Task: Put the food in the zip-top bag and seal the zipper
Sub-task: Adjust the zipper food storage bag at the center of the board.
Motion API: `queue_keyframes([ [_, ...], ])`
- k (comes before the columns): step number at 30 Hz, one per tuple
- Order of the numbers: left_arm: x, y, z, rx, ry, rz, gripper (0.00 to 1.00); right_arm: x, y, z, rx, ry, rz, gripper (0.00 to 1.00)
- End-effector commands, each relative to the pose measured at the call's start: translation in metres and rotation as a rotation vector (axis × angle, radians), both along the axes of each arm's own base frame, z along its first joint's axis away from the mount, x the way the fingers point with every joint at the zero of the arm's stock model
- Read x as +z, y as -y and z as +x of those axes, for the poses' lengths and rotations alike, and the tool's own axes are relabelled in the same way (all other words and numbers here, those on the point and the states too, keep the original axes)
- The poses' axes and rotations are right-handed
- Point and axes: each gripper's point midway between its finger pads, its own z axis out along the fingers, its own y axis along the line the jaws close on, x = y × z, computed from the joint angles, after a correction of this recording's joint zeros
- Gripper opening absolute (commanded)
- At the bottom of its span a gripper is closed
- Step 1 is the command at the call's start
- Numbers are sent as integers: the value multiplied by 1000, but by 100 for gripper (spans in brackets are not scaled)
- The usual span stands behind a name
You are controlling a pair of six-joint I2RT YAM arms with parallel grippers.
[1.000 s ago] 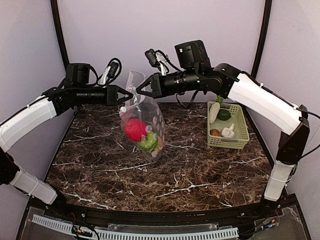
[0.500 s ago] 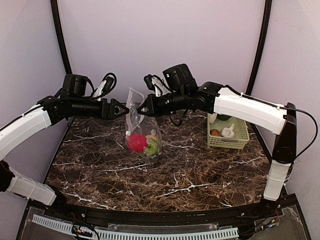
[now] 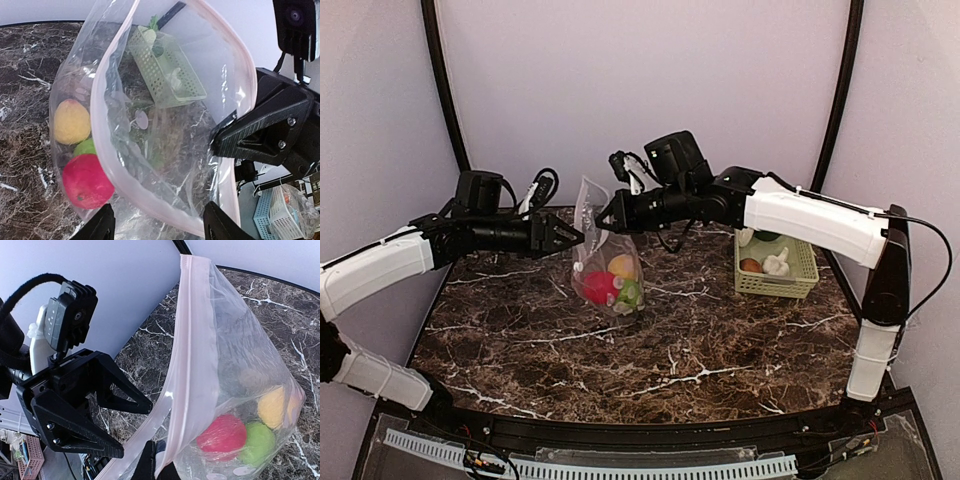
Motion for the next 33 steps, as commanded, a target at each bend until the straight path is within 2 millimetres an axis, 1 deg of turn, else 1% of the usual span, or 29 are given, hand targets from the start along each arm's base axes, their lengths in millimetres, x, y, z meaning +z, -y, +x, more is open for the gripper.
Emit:
queue_keyframes([
  [1, 12, 10, 1, -18, 1, -86, 60, -8, -4, 9, -13, 12, 3, 0],
  [5, 8, 14, 3, -26, -24, -105, 52, -9, -4, 9, -12, 16, -1, 0],
  [6, 6, 15, 4, -29, -31, -106, 46, -8, -4, 9, -13, 18, 0, 0],
  [8, 3, 16, 4, -27, -40, -107, 39, -8, -3, 9, -15, 21, -3, 0],
  [10, 1, 15, 5, -19, -44, -102, 37, -6, -3, 10, -15, 28, -2, 0],
  [15, -9, 12, 8, 4, -54, -74, 36, -4, -3, 10, -16, 37, -1, 0],
  [26, -26, 13, 16, 19, -80, -39, 35, -3, 0, 10, -19, 45, -4, 0],
  [29, -23, 14, 17, 21, -68, -56, 32, -4, 0, 10, -18, 45, -6, 0],
  [31, -16, 14, 18, 28, -49, -83, 25, -5, 0, 10, -21, 45, -10, 0],
  [32, -12, 15, 18, 32, -43, -98, 19, -5, 1, 11, -23, 46, -11, 0],
  [33, -4, 15, 19, 31, -23, -115, 16, -5, 2, 11, -27, 48, -14, 0],
])
